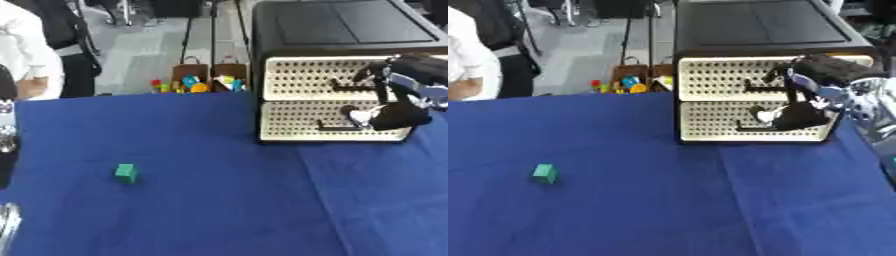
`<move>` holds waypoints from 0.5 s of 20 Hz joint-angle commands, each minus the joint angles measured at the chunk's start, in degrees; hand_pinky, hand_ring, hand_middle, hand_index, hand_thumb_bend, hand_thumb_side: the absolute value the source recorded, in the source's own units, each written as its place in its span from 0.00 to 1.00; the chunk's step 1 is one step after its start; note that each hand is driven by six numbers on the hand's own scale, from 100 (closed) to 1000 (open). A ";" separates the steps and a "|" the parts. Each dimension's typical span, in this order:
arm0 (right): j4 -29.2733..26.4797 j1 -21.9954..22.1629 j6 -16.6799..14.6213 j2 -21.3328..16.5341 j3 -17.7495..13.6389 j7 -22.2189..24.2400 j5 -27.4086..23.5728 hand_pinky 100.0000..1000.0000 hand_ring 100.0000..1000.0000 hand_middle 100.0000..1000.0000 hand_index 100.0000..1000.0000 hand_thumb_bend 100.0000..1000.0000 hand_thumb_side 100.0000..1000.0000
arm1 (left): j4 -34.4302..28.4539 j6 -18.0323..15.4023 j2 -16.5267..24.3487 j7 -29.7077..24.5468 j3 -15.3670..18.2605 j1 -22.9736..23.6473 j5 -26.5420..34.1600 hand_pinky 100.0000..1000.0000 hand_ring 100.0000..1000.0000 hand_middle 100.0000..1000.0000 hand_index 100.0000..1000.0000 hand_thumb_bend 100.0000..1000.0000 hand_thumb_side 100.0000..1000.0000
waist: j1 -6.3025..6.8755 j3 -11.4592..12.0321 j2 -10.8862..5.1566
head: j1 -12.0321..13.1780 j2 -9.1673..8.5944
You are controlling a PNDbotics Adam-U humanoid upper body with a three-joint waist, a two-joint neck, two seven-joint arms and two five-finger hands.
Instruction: Pick up objects from table and place into drawer.
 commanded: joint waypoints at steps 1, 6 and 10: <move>-0.31 -0.09 0.31 -2.64 -1.24 -0.80 0.08 0.00 0.23 0.37 0.86 0.29 0.62 | -0.73 -0.10 0.63 -0.16 0.06 -0.39 0.21 0.79 0.96 0.84 0.90 0.29 1.00 | -0.16 0.10 -0.80 | -0.26 -0.76; 0.32 0.24 1.01 -3.18 -1.65 -1.32 0.14 0.00 0.23 0.37 0.87 0.29 0.62 | -0.73 -0.22 0.63 -0.29 -0.01 -0.37 0.29 0.79 0.96 0.84 0.90 0.29 1.00 | -0.15 0.23 -0.68 | -0.47 -0.99; 1.68 -0.04 1.20 -3.07 -1.65 -1.51 0.31 0.00 0.24 0.37 0.86 0.29 0.62 | -0.73 -0.35 0.60 -0.38 0.01 -0.36 0.29 0.79 0.96 0.85 0.90 0.29 1.00 | -0.16 0.38 -0.54 | -0.53 -1.11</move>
